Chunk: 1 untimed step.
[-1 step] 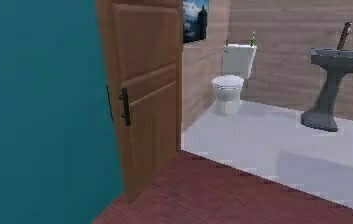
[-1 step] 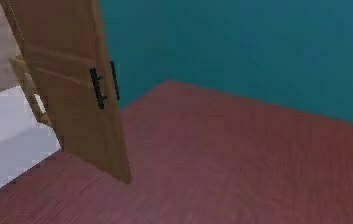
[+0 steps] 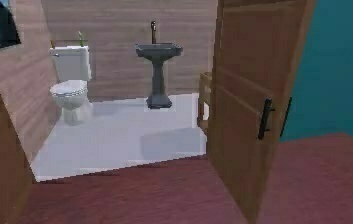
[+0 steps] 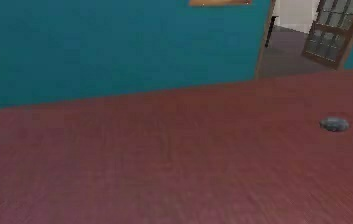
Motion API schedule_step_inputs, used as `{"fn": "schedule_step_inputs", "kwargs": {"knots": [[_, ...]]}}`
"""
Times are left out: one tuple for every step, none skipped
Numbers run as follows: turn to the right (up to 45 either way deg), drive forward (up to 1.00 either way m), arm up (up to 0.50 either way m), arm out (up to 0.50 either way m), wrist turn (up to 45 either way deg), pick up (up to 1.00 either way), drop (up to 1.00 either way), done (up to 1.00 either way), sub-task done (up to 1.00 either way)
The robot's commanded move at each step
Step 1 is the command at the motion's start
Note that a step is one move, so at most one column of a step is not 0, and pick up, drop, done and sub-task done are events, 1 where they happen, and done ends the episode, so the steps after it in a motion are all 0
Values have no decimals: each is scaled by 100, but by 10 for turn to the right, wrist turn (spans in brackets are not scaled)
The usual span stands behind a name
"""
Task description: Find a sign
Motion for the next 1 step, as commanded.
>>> {"fn": "schedule_step_inputs", "kwargs": {"knots": [[450, 0, 0, 0, 0, 0, 0, 0, 0]]}}
